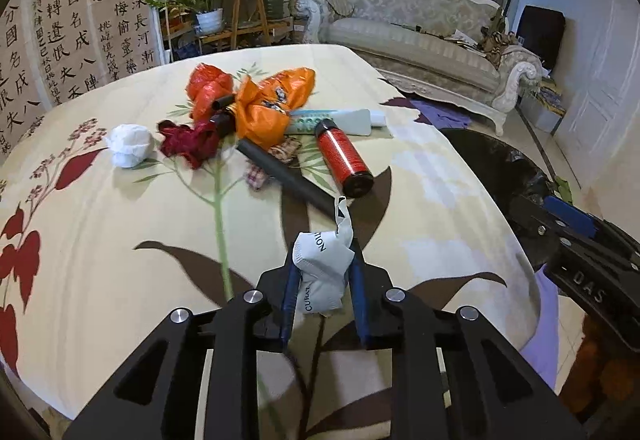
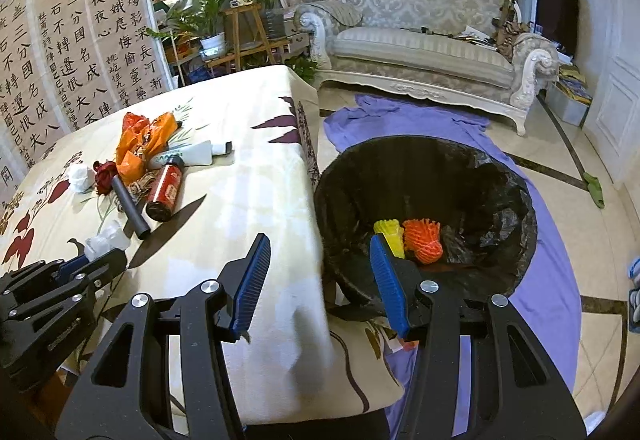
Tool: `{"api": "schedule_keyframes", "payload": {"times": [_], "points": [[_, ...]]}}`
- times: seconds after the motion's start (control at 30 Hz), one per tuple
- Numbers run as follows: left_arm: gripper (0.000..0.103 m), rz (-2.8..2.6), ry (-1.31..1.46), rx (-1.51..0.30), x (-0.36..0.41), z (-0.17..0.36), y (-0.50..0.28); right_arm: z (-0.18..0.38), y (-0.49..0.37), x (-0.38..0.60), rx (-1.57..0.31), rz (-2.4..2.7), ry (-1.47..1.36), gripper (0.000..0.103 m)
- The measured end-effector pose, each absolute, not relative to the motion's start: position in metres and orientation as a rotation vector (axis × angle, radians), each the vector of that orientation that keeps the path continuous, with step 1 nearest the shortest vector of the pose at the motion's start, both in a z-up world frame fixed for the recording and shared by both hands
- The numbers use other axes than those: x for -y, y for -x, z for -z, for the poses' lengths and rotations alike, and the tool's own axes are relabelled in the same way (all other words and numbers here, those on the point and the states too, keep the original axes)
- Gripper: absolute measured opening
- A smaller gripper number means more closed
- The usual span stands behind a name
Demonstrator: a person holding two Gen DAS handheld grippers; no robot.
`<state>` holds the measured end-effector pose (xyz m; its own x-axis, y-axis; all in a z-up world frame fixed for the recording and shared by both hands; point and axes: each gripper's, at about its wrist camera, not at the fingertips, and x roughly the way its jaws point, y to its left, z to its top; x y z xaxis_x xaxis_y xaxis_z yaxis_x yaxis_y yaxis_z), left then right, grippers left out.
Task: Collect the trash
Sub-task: 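Return to the table and grasp the white crumpled paper with the left tool, then grasp the red spray can with the right tool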
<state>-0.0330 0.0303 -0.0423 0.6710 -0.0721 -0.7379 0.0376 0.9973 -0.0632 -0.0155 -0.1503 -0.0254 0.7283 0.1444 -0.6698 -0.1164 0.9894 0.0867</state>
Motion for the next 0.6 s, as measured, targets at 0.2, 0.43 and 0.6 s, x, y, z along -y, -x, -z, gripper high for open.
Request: {"api": "schedule_keyframes", "payload": {"times": [0.2, 0.43, 0.6], "points": [[0.024, 0.031, 0.069, -0.815, -0.049, 0.034, 0.042, 0.023, 0.013, 0.137, -0.739, -0.173, -0.019, 0.051], [0.024, -0.046, 0.103, -0.808, -0.082, 0.033, 0.042, 0.019, 0.007, 0.111, -0.735, -0.222, 0.016, 0.051], [0.024, -0.104, 0.122, -0.798, -0.108, 0.030, 0.038, 0.015, -0.001, 0.092, -0.735, -0.258, 0.036, 0.051]]}}
